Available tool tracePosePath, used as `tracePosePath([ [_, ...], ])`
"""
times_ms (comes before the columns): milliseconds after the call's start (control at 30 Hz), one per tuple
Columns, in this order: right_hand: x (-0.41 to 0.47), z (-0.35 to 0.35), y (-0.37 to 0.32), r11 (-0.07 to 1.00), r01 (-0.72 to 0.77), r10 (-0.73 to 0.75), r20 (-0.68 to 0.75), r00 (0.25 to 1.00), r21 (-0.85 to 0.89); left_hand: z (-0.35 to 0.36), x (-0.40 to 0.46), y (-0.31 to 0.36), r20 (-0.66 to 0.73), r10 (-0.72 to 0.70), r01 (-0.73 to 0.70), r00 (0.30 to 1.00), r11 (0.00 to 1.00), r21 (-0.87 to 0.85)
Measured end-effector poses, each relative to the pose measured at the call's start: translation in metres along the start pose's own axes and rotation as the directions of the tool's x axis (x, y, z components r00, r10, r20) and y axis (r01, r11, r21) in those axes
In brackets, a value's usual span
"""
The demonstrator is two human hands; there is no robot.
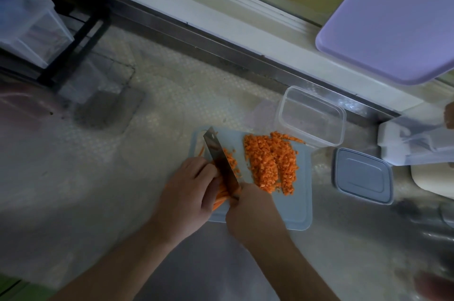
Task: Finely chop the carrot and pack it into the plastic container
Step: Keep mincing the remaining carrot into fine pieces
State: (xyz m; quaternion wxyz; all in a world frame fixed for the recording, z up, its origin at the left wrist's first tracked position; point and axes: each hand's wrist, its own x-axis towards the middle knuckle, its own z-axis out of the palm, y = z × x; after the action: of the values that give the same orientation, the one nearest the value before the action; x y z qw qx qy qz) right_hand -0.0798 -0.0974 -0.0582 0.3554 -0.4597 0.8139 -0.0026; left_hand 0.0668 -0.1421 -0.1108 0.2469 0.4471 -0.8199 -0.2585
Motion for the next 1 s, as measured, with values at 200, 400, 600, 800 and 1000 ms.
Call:
tracePosePath([
  [200,-0.001,-0.001,0.010,0.998,0.028,-0.028,0.000,1.000,0.049,-0.007,-0.001,0.006,0.040,-0.111,0.116,0.993,0.979,-0.170],
  [400,-0.004,-0.001,0.014,0.999,0.008,-0.008,-0.008,1.000,0.050,-0.019,0.000,0.013,0.036,-0.175,0.178,0.984,0.945,-0.275],
  [600,-0.004,-0.004,0.013,0.999,-0.001,0.000,0.024,1.000,0.044,-0.018,-0.017,0.008,0.160,-0.090,0.095,0.983,0.995,-0.026],
  [800,-0.005,-0.012,0.016,0.996,-0.029,0.027,0.029,0.999,0.089,0.000,-0.022,0.003,0.134,-0.076,0.061,0.988,0.992,0.112],
  [1000,-0.005,-0.029,0.020,0.996,-0.082,0.082,-0.002,0.997,0.046,0.007,-0.012,0.007,0.103,-0.056,0.044,0.993,0.993,0.111],
])
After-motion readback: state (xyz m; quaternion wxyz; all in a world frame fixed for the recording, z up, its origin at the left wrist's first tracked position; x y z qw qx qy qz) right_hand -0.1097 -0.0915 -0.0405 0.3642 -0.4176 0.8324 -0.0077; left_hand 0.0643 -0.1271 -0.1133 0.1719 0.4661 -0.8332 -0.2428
